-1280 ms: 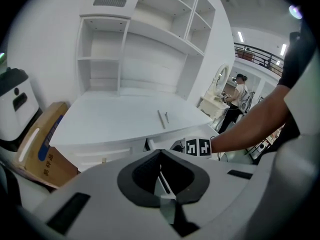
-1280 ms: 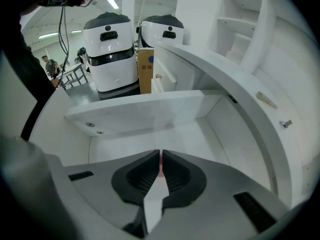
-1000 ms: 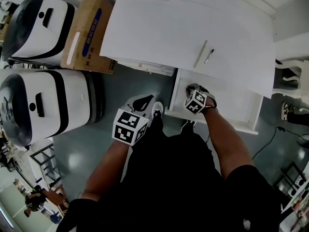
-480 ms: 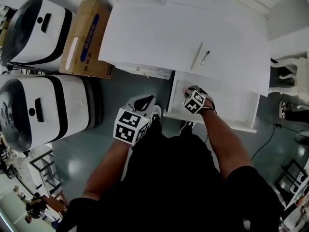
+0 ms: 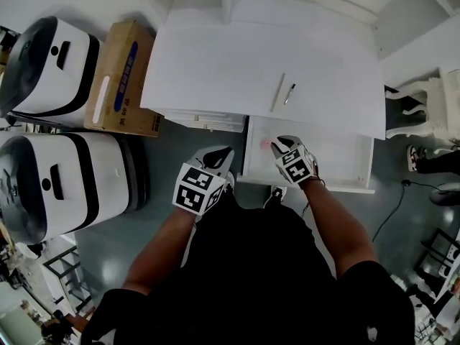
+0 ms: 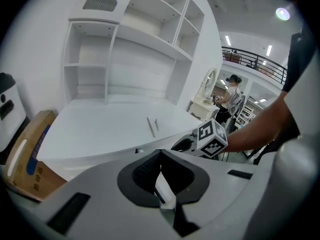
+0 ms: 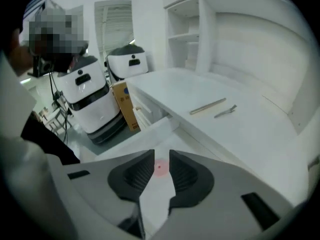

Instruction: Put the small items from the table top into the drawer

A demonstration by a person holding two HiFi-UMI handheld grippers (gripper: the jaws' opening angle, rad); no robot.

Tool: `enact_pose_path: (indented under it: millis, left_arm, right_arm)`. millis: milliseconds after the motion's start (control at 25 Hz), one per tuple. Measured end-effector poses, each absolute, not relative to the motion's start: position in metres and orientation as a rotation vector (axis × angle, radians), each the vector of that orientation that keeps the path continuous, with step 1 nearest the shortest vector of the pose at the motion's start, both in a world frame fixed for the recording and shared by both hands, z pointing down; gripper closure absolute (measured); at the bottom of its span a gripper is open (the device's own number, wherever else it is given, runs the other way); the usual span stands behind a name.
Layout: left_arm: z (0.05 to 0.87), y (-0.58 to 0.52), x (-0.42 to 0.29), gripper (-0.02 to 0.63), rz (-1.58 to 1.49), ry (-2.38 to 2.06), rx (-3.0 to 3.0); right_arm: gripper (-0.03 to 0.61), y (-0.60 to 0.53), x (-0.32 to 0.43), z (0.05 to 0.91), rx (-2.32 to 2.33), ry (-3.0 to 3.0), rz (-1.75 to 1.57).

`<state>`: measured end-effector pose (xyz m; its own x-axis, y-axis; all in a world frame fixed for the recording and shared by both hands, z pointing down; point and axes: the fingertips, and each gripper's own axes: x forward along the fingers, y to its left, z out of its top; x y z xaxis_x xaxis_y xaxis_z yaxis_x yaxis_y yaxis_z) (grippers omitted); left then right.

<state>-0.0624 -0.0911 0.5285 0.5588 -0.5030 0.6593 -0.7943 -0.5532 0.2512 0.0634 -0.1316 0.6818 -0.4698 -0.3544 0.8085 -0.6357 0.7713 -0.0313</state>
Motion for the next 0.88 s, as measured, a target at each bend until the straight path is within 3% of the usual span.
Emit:
enact_pose_path:
  millis: [360, 480, 880]
  left_arm:
    - [0.501, -0.098, -0.034, 0.603, 0.687, -0.962, 2.374]
    - [0.495, -0.103, -0.027, 0.603, 0.663, -0.961, 2.396]
    - [0.490, -0.104, -0.008, 0.603, 0.682, -0.920, 2.432]
  right_arm:
    - [0.491, -0.126, 0.100, 0.563, 1.096, -2.314, 0.710]
    - [0.519, -0.118, 0.113, 0.536, 1.187, -2.377, 0.834]
    - [0.548, -0.102, 0.133, 0.494, 1.268, -2.461, 0.751]
